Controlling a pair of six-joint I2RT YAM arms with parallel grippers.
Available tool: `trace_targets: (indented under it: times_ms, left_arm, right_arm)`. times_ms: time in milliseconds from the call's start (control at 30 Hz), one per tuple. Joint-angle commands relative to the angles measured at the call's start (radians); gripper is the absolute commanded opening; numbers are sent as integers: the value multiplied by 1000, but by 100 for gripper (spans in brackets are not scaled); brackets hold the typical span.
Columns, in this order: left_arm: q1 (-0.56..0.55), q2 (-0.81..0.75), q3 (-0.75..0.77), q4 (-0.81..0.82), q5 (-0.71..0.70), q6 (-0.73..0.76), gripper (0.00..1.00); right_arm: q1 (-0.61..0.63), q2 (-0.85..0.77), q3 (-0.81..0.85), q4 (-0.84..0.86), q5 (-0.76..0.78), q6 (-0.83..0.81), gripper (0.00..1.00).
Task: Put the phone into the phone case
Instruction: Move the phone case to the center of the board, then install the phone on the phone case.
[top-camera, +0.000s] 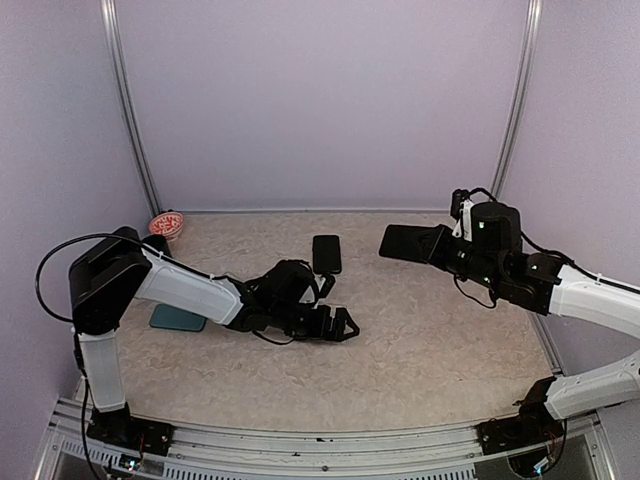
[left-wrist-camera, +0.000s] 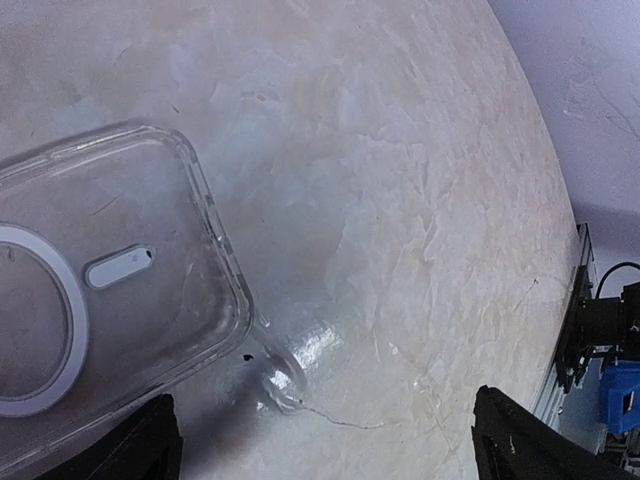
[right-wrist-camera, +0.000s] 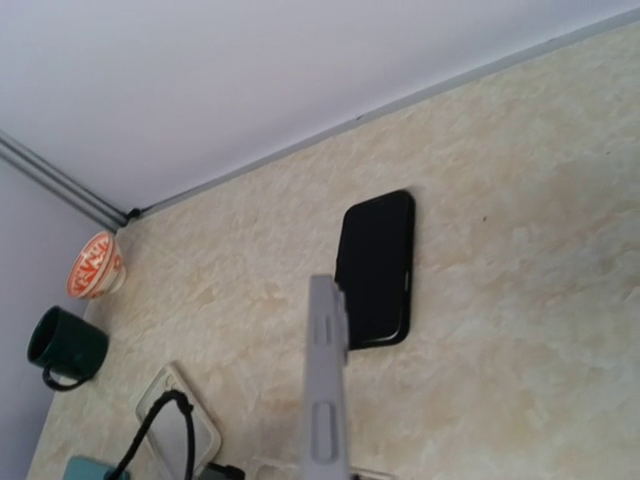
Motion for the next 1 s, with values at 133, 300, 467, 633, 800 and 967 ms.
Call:
trace_targets:
  times_ms: [133,300,467,633,800,967]
  left_arm:
    - [11,-109,-1,5,-138,55,99]
    - [84,-271,-65,-14,-235,48,99]
    - [178,-337,-109,-17,-214,53,99]
    - [216,-342,-167,16,-221,64,99]
    - [222,-329,-195,44,-219,49,99]
    - [221,-322,-211,71,-197,26,99]
  right_arm:
    - [-52,-48,-6,14,-23,0,0]
    - [-66,-27,-17,39,-81,18,0]
    - [-66,24,-15,78,-151,37,0]
    - [-66,107,-11,137,-254,71,0]
    - [-66,219,10,210,-386,82,0]
    - [-66,339,39,254,-493,102,0]
